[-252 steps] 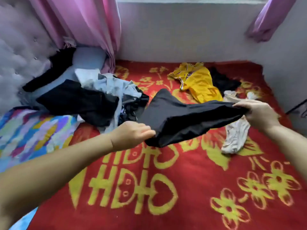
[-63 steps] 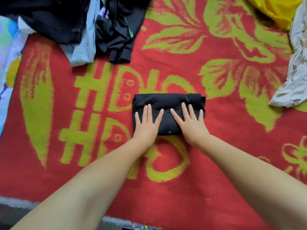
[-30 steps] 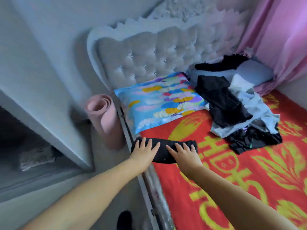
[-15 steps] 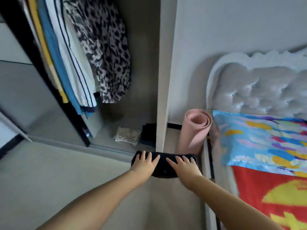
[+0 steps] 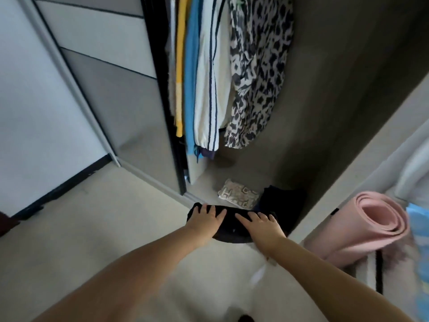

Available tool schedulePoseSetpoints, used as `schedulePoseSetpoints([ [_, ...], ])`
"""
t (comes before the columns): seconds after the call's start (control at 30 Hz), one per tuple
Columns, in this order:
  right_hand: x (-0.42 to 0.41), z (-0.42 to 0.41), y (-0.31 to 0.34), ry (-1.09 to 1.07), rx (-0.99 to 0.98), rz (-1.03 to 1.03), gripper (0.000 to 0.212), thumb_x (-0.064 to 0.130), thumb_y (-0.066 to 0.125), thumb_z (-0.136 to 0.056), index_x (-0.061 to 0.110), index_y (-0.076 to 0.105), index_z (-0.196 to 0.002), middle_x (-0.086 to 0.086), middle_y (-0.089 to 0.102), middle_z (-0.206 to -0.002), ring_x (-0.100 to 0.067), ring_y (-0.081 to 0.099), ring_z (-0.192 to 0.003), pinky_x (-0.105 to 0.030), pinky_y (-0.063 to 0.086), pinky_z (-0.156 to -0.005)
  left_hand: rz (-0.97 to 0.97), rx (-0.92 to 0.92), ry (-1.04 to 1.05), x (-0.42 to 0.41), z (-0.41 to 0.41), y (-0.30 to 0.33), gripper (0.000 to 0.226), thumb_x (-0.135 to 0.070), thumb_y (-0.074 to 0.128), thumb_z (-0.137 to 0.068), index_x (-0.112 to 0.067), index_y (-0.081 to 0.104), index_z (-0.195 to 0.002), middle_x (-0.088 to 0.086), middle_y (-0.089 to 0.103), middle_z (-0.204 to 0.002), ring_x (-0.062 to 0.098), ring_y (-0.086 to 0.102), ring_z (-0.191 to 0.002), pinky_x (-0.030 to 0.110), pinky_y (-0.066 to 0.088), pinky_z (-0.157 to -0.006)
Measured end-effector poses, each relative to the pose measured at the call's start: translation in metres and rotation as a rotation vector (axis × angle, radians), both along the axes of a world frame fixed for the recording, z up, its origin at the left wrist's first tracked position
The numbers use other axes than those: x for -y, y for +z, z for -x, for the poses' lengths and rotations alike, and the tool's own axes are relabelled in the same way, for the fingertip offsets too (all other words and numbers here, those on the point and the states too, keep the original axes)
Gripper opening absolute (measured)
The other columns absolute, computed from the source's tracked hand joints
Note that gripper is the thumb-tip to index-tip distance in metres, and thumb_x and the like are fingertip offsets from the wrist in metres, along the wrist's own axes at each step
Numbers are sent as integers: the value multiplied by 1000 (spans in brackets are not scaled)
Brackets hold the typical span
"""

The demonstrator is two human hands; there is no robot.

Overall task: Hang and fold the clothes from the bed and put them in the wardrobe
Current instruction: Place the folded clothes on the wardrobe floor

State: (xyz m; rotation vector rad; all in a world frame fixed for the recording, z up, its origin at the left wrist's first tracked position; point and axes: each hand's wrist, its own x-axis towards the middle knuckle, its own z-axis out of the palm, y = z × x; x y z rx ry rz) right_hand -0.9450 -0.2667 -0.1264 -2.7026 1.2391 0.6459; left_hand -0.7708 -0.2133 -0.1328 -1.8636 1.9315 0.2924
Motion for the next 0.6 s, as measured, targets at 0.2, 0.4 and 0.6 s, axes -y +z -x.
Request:
schedulePoseSetpoints([
  [0.2,71,-31,-26,-4,17,-39,91,6,56,-88,32,-2,-153,-8,23,-153,-30,26,-140,-47,25,-112,-14,18,-26,75,-35,-21,85,-1,53,-91,-17,-4,-153,22,11,-156,45,10,-143,53,16,-115],
  [0.4,172,-46,-66,-96,42,-75,86,6,50,-91,32,-4,-153,-8,20,-156,-31,22,-142,-46,24,-114,-69,26,-94,189,-53,-55,84,-4,52,-92,-17,-3,-153,21,13,-155,44,12,-142,52,19,-114],
  [0.6,238,-56,-129,-178,-38,-168,89,4,51,-90,32,-5,-153,-8,18,-156,-32,19,-143,-47,21,-115,-176,-14,-148,269,-65,-126,90,-6,59,-87,-19,-2,-153,20,16,-153,45,14,-141,54,18,-113],
])
